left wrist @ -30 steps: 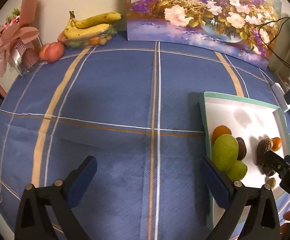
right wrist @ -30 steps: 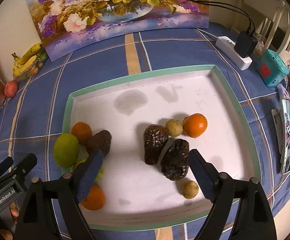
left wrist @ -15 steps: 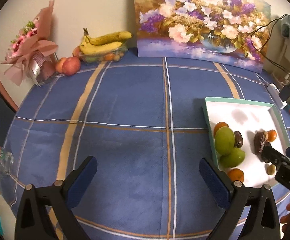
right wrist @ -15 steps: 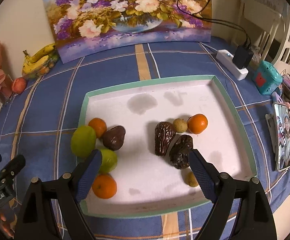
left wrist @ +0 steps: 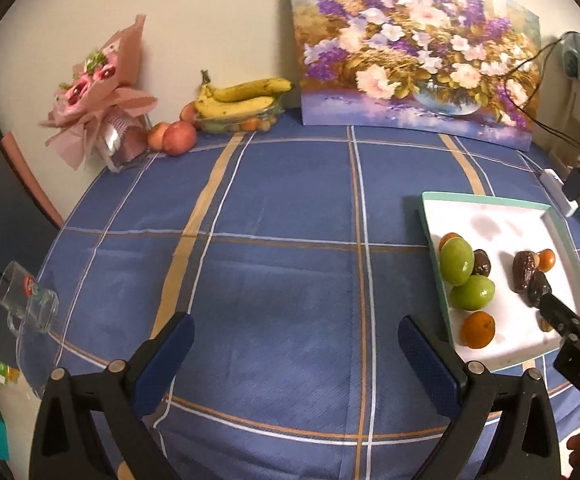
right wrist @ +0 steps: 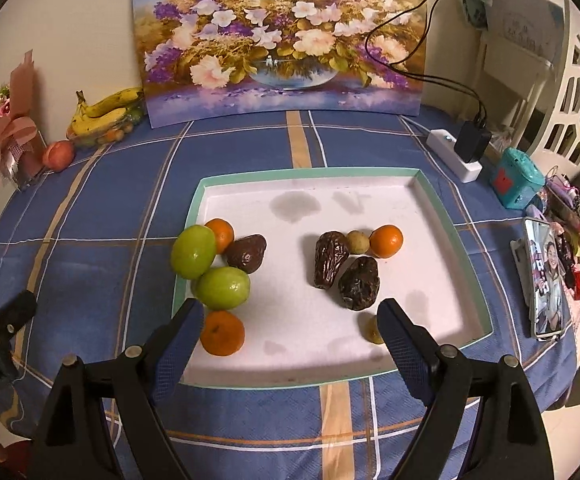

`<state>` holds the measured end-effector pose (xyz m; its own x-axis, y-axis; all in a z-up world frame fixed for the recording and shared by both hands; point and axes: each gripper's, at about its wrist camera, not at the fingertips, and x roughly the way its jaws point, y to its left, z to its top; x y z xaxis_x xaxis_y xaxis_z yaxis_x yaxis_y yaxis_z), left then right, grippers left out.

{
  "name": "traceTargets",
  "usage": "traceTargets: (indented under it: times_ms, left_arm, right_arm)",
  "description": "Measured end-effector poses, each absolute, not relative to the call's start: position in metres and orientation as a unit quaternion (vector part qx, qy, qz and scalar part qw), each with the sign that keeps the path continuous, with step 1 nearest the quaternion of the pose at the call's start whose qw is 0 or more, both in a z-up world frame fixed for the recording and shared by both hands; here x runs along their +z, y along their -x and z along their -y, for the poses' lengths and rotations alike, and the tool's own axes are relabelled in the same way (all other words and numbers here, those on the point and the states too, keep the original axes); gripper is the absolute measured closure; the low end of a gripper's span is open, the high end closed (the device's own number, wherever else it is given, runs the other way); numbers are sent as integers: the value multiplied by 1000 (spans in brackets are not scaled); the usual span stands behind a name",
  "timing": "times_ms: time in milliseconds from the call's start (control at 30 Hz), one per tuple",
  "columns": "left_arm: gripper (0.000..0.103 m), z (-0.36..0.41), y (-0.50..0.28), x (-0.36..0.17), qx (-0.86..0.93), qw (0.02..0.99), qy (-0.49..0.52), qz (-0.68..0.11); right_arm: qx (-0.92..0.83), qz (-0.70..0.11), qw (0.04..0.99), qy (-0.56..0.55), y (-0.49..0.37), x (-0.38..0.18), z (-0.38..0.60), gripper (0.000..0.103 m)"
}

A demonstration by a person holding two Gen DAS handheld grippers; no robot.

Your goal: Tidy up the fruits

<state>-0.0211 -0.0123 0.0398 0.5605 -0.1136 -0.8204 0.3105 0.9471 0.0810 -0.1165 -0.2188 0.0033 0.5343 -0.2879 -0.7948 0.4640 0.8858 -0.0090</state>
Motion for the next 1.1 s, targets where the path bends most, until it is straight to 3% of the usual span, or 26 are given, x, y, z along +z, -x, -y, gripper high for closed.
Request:
traceTargets:
  times_ms: [1100]
  left_arm:
    - [0, 10, 5, 17, -106, 858, -117, -489]
  right_arm:
    - [-209, -432, 873, -90, 111, 2, 210, 14]
